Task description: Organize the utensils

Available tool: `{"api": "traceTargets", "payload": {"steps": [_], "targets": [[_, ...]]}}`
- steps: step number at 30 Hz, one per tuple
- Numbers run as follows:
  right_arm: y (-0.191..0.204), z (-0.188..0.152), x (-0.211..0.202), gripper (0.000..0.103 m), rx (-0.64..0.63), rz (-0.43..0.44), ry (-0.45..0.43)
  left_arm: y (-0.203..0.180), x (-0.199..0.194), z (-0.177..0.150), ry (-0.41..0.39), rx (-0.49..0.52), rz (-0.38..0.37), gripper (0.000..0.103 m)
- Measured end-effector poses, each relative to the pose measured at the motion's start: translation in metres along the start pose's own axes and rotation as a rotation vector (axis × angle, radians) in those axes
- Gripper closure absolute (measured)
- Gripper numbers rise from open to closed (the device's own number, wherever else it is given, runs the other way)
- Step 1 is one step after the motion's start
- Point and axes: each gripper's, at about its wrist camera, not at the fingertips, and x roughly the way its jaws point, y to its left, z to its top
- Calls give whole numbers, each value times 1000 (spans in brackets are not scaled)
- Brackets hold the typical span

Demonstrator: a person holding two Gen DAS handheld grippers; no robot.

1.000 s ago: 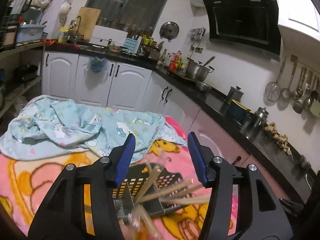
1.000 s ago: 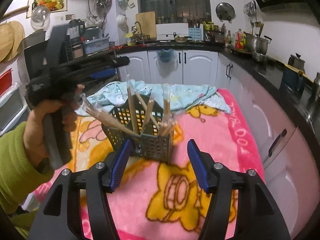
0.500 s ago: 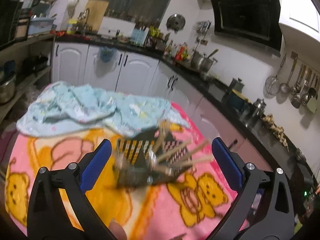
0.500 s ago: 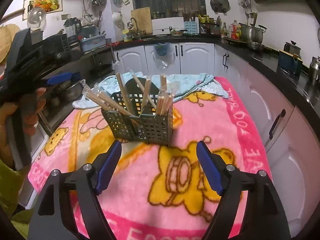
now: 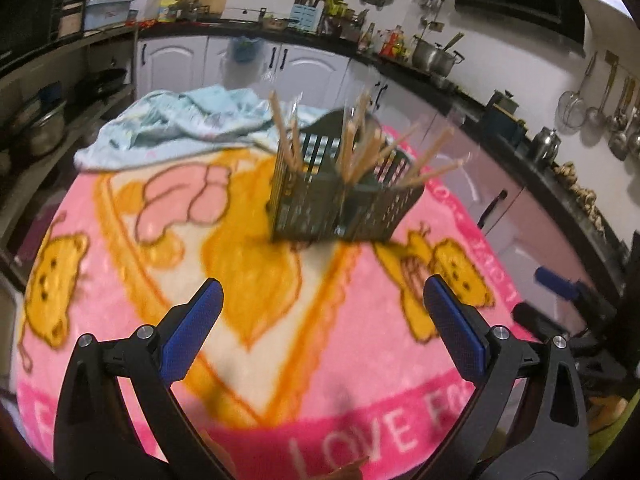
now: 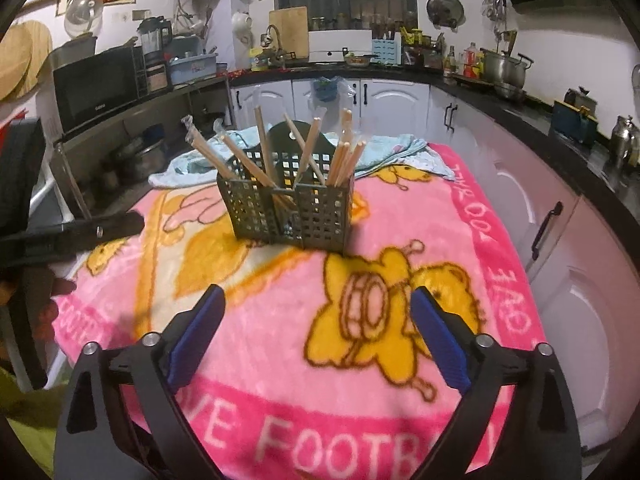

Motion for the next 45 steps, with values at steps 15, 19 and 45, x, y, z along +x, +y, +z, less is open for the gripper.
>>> {"api": "traceTargets", "payload": {"steps": [15, 19, 45], "targets": [[22, -42, -36, 6, -55, -45, -206, -17, -25, -48, -169, 42, 60, 11], [23, -44, -48, 6, -40, -46, -288, -20, -35, -48, -222, 37, 61, 11], [21, -51, -57, 6, 19, -120, -443, -18, -48, -53, -340, 44, 133, 11]]}}
